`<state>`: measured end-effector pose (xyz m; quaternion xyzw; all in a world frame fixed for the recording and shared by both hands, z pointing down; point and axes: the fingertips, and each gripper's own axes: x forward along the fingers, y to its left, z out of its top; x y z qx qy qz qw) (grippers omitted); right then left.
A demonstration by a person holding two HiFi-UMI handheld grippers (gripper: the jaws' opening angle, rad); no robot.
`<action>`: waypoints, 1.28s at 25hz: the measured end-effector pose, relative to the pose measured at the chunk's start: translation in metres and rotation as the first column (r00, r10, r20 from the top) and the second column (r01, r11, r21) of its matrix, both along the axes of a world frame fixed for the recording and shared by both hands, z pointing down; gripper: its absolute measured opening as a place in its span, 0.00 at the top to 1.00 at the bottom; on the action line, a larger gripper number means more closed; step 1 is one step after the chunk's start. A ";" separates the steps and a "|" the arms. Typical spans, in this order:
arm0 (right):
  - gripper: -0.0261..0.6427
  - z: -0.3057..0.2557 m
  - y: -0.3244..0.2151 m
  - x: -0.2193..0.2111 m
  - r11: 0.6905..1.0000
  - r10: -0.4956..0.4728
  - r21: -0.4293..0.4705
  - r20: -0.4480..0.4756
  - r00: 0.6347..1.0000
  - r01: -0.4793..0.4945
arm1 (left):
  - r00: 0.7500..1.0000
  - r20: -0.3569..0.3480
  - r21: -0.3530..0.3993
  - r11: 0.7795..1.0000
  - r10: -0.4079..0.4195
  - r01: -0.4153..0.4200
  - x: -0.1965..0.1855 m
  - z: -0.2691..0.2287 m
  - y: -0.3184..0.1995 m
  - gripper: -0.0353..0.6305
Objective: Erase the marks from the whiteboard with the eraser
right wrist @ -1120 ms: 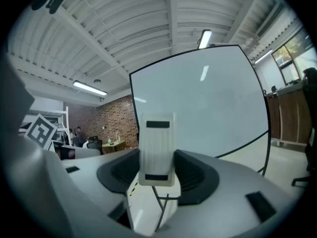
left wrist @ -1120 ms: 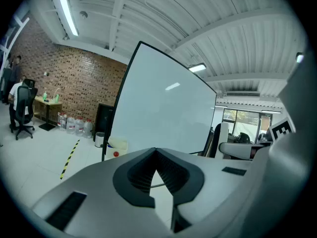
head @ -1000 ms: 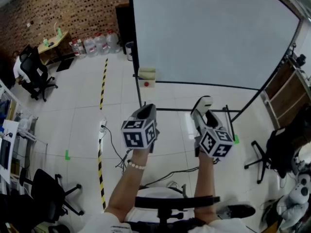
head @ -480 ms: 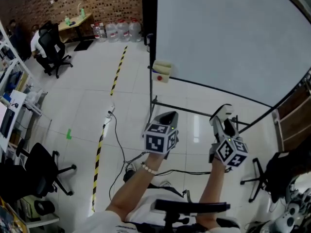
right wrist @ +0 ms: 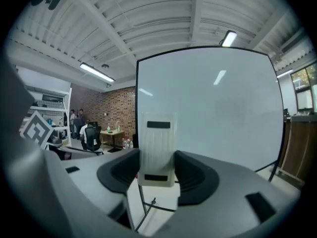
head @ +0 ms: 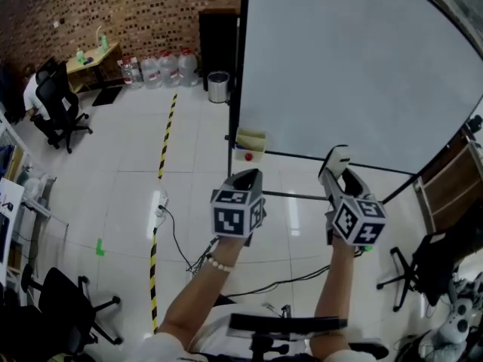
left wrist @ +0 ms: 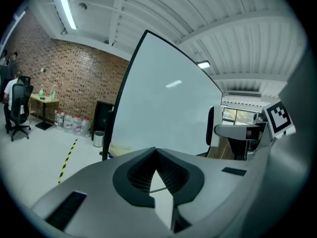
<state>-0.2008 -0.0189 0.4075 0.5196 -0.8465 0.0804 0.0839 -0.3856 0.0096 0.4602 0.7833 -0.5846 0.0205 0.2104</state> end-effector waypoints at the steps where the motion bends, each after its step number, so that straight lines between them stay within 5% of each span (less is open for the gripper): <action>1: 0.59 -0.010 -0.009 -0.014 1.000 0.010 0.012 -0.012 1.000 -0.010 | 1.000 0.012 0.015 1.000 0.015 -0.015 -0.012 -0.009 -0.011 0.96; 10: 0.59 -0.091 -0.089 -0.137 0.991 0.091 0.101 -0.050 0.995 -0.085 | 0.983 0.117 0.111 0.982 0.138 -0.151 -0.105 -0.071 -0.093 0.96; 16: 0.59 -0.166 -0.132 -0.178 0.985 0.096 0.150 -0.086 0.992 -0.083 | 0.972 0.123 0.180 0.958 0.202 -0.222 -0.116 -0.131 -0.133 0.96; 32: 0.59 -0.373 -0.224 -0.255 0.957 0.072 0.286 -0.068 0.995 -0.050 | 0.980 0.117 0.314 0.930 0.160 -0.189 -0.137 -0.230 -0.198 0.96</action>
